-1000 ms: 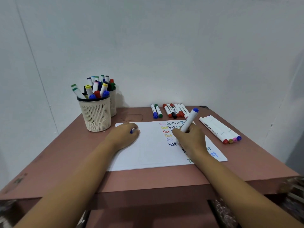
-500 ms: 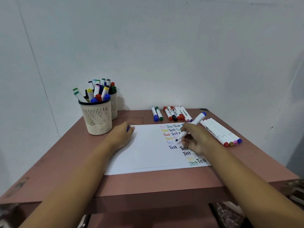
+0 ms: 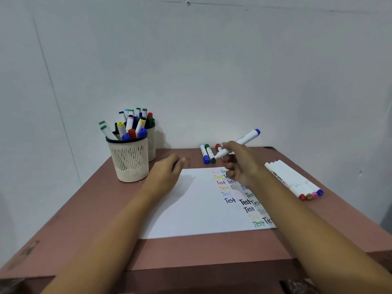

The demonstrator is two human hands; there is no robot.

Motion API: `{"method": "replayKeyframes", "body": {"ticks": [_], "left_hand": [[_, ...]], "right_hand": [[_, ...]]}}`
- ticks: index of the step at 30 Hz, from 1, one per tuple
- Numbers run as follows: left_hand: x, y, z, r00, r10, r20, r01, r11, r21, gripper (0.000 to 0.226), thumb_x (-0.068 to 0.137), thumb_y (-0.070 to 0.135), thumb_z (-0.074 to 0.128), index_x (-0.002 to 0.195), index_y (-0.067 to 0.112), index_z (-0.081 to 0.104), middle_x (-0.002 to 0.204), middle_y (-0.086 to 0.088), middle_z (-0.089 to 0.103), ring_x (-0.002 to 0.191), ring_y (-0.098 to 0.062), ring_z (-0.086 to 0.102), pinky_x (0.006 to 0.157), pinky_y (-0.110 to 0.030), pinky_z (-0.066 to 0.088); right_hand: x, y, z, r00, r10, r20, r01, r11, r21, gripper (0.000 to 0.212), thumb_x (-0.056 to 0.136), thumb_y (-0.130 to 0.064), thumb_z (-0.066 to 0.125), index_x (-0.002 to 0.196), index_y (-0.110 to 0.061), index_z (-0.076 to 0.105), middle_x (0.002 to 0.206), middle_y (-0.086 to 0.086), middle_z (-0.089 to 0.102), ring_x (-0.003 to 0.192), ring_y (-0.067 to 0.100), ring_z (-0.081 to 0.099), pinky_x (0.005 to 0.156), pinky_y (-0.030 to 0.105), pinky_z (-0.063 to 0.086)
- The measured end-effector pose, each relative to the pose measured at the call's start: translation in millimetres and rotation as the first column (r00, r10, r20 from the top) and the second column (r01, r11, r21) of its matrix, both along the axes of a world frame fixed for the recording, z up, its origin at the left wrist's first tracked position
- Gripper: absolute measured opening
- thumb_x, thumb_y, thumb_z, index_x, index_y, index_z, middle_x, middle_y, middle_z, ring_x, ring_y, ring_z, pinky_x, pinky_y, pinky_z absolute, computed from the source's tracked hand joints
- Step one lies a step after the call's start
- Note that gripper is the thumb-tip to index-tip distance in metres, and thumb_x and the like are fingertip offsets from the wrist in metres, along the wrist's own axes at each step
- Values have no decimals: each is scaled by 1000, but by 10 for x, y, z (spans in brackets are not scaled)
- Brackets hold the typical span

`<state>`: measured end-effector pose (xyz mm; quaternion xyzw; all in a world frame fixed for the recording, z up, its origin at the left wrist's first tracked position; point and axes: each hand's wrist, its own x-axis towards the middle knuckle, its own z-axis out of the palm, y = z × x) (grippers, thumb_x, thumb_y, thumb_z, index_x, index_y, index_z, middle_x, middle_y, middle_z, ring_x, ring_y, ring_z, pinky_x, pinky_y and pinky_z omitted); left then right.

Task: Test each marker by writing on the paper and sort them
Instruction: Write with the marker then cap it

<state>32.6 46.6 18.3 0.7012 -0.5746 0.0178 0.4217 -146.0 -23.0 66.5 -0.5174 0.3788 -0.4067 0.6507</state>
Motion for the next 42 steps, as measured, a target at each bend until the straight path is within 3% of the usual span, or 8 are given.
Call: {"method": "replayKeyframes", "body": {"ticks": [4,7,9,14,25,29,34,42], "left_hand": [[-74,-2,36,929,-110,-352,148,986,82,19,99,19,37,93,20,55,85,7,53,80,-12,48,72,-23,35],[-76,-17,9,927,-166,-336,223,965,137,29,97,13,40,122,15,55,110,-11,56,94,-22,52,81,-28,39],[-71,-24,-24,922,-218,-319,268,955,124,31,95,16,50,126,19,50,100,-8,54,80,-13,50,74,-25,40],[-59,-48,-59,877,-252,-408,298,953,52,33,86,16,66,107,26,42,79,1,52,66,-10,48,62,-23,38],[-72,8,-32,964,-237,-122,241,970,22,33,82,18,71,103,22,47,81,14,57,76,-6,53,67,-13,39],[-54,19,-27,975,-212,-62,210,977,-40,11,84,23,69,92,19,61,81,13,62,77,-6,56,71,-18,42],[-96,31,-3,970,-242,-32,242,970,2,41,94,37,52,94,-4,60,65,-5,49,60,-14,41,61,-32,34],[-203,77,77,751,-378,-542,424,905,-43,29,97,22,49,76,2,56,45,11,29,43,-7,23,44,-17,24]], "right_hand": [[199,17,-151,998,28,61,-24,998,-55,20,92,-21,54,73,-16,57,59,-2,40,47,10,28,48,22,17],[279,19,-281,997,30,77,-25,998,-54,17,93,-23,56,84,-9,61,61,-2,45,43,7,33,43,20,19],[295,-1,-317,998,23,55,-18,996,-92,16,92,-22,56,83,-10,62,65,-1,49,45,7,37,43,20,22],[305,0,-325,999,36,-4,-36,986,-164,16,92,-20,56,80,-13,62,61,-6,57,50,9,39,43,20,25],[299,-6,-371,976,148,-159,-177,966,-189,11,90,-20,60,82,-14,55,63,-2,46,51,10,38,44,21,27],[280,-25,-377,976,218,-27,-219,965,-146,12,91,-19,64,85,-11,56,60,-4,44,47,6,37,44,19,28],[293,-29,-377,954,256,154,-245,966,-86,15,92,-15,61,81,-7,56,55,-2,45,43,5,38,41,15,32],[286,-34,-398,924,318,210,-312,948,-64,15,94,-16,57,83,-9,50,51,-4,46,43,4,39,42,15,34]]}}
